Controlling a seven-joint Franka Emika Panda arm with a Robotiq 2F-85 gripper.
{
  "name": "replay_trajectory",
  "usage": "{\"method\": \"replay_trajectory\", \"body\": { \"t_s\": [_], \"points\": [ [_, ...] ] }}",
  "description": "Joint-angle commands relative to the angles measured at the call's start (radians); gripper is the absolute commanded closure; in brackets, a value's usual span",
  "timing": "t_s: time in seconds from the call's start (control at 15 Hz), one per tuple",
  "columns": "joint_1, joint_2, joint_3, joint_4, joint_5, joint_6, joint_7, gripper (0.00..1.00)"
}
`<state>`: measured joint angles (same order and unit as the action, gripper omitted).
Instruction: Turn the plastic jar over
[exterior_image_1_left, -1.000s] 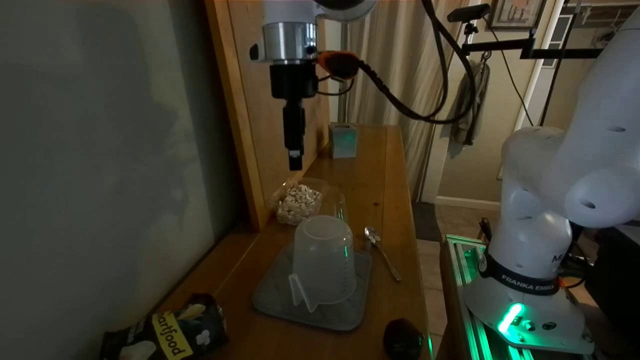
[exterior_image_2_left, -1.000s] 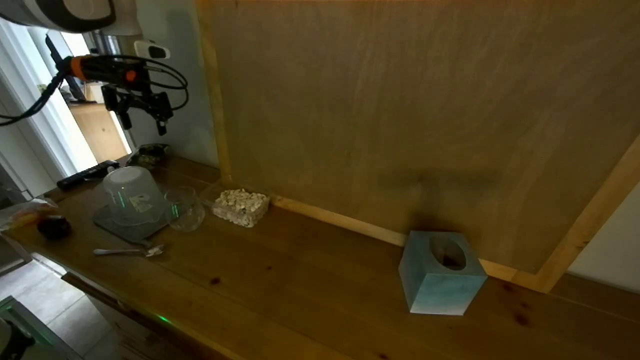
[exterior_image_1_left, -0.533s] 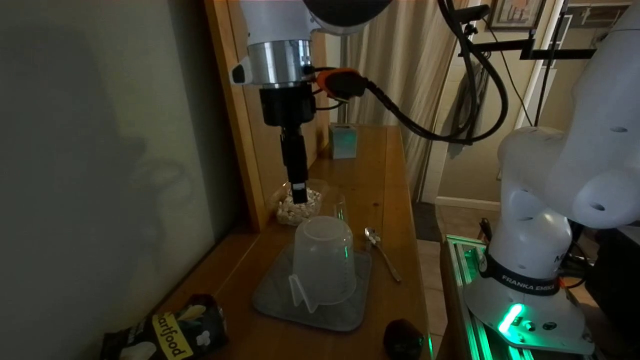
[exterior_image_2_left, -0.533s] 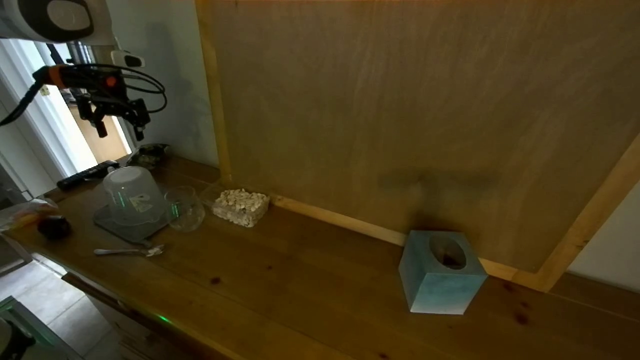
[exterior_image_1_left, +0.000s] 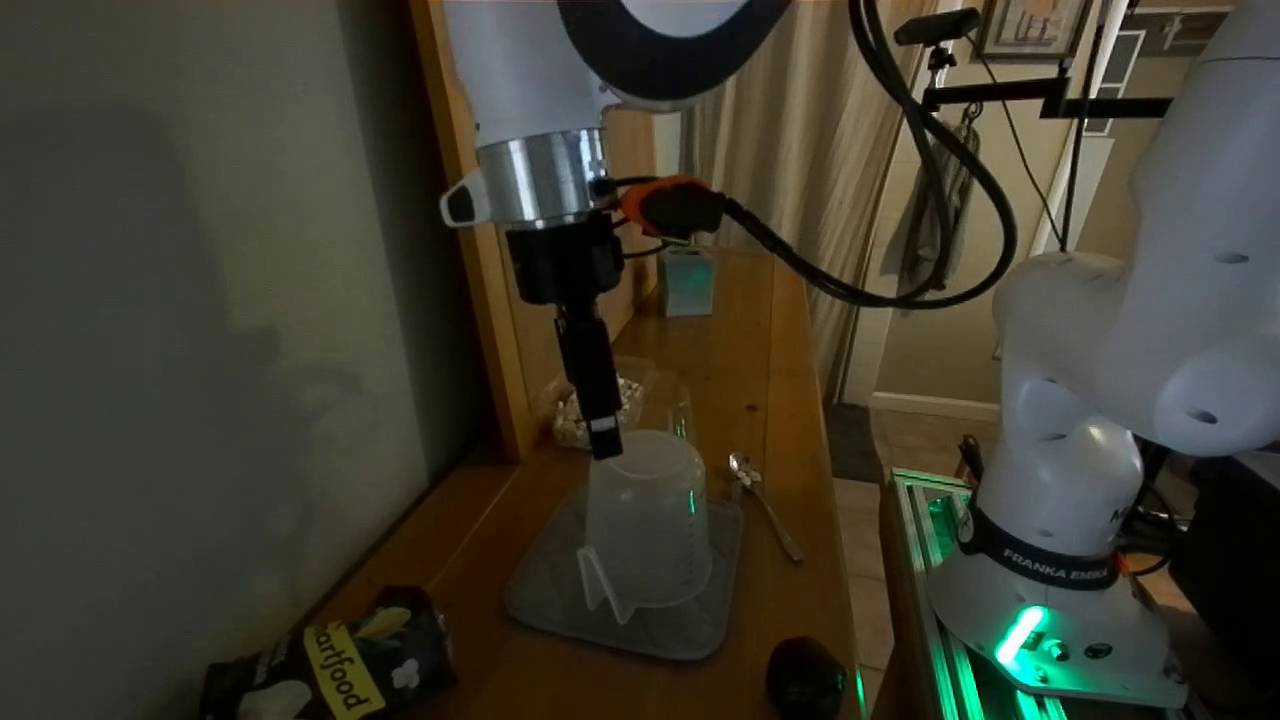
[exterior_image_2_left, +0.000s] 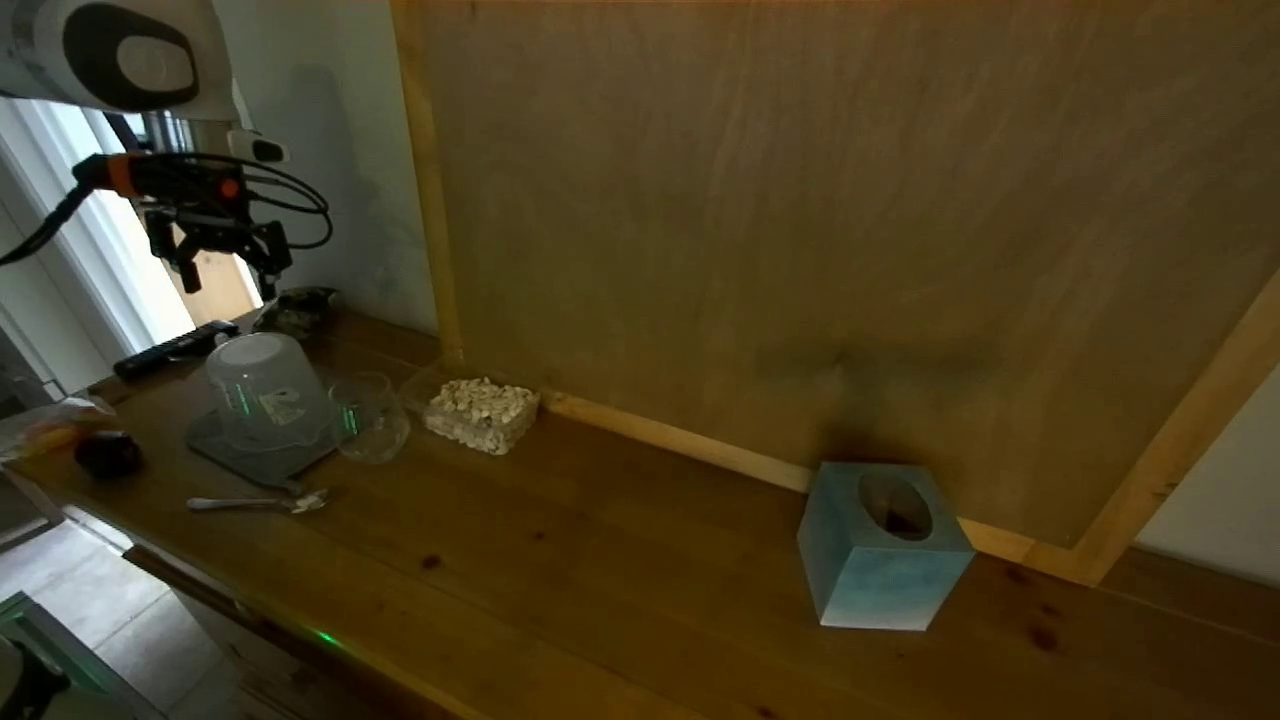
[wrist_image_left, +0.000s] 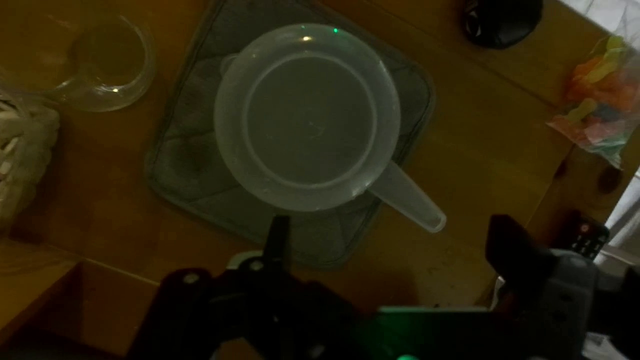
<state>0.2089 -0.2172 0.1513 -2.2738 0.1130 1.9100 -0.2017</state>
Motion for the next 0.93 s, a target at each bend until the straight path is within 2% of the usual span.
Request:
{"method": "replay_trajectory", "body": {
  "t_s": [0.0,0.33,0.4,0.47,0.67,0.8,0.87],
  "points": [
    [0.021,0.102,0.018,0.036,0.009,0.013,-0.084,0.0],
    [0.027,0.196,0.047,0.063,-0.011,0.062,-0.13,0.0],
    [0.026,0.209,0.051,0.068,-0.016,0.065,-0.129,0.1],
    [0.024,0.22,0.054,0.073,-0.017,0.067,-0.133,0.26],
    [0.022,0.244,0.059,0.087,-0.024,0.065,-0.138,0.47],
    [0.022,0.259,0.061,0.096,-0.015,0.053,-0.149,0.12],
    [0.02,0.266,0.062,0.101,-0.008,0.048,-0.155,0.08]
  ]
}}
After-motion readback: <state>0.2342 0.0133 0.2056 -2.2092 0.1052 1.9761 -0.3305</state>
